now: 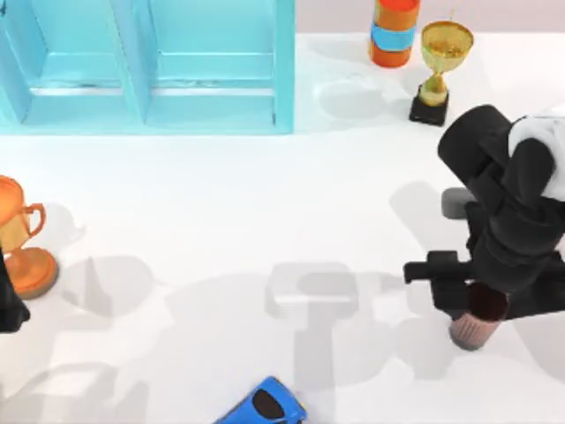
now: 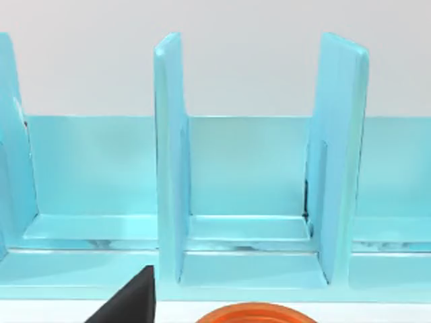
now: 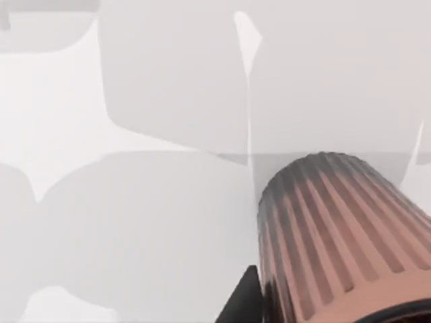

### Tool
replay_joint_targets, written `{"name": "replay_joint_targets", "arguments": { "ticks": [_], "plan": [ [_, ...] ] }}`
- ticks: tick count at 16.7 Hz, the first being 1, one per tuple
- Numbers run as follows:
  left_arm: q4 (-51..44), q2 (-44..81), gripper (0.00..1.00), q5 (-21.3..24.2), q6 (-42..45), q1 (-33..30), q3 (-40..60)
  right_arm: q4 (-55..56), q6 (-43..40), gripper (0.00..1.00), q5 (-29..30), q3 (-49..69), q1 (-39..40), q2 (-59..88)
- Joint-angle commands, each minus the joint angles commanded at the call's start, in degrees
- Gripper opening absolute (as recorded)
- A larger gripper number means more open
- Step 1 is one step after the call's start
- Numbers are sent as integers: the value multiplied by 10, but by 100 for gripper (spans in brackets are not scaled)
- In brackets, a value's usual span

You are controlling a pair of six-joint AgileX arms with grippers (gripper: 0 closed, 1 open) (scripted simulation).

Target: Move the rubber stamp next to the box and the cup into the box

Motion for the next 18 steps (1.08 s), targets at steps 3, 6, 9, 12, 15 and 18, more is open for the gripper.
{"name": "replay_joint_targets", "arguments": {
  "ticks": [3, 6, 9, 12, 15, 18],
  "plan": [
    [0, 0, 100, 0, 0, 0, 0, 0, 0, 2, 0, 0, 0, 0],
    [0, 0, 100, 0, 0, 0, 0, 0, 0, 0, 0, 0, 0, 0],
    [0, 0, 100, 0, 0, 0, 0, 0, 0, 0, 0, 0, 0, 0],
    [0, 0, 100, 0, 0, 0, 0, 0, 1, 0, 0, 0, -1, -1],
    [0, 0, 100, 0, 0, 0, 0, -23, -21, 0, 0, 12, -22, -11],
    [0, 0, 100, 0, 0, 0, 0, -100, -83, 0, 0, 45, -83, -50]
  ]
}}
